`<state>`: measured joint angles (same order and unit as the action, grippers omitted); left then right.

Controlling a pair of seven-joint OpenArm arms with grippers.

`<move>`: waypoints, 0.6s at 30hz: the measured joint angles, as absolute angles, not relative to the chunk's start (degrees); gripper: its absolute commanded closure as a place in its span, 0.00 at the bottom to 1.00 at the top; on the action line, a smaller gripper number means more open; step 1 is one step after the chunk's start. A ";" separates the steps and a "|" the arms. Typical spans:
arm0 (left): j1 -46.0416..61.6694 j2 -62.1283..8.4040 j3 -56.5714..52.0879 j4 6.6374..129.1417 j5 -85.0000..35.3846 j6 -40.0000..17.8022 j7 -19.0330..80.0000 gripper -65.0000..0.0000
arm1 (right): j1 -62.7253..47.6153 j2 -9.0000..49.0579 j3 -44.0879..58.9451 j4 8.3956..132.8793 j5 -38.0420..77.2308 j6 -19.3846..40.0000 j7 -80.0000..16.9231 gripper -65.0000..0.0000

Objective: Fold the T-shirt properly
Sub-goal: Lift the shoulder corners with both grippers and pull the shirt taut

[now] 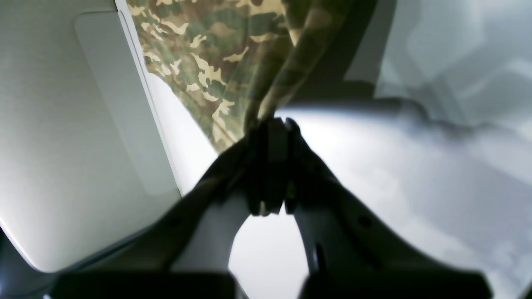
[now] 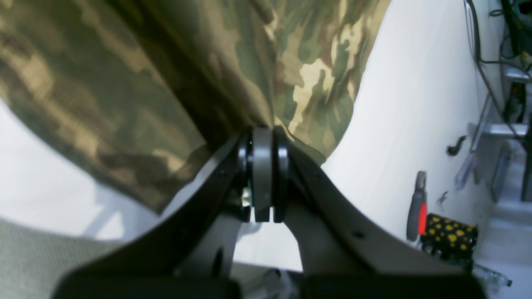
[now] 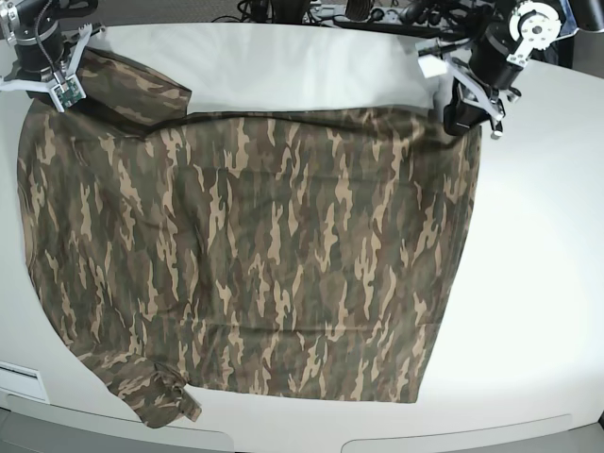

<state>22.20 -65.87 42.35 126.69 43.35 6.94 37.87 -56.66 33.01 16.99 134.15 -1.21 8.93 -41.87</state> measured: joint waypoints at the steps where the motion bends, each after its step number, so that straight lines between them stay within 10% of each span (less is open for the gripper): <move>1: 23.44 -65.87 42.33 127.63 44.27 6.94 38.26 1.00 | -57.47 33.06 16.99 134.15 -1.23 8.82 -42.06 1.00; 18: 42.02 -66.02 41.98 134.06 62.00 10.59 47.24 1.00 | -68.42 32.64 16.99 134.15 -10.63 0.95 -45.56 1.00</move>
<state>42.02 -66.02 41.98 134.06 62.00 10.59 47.24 -68.42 32.64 16.99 134.15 -10.63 0.95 -45.56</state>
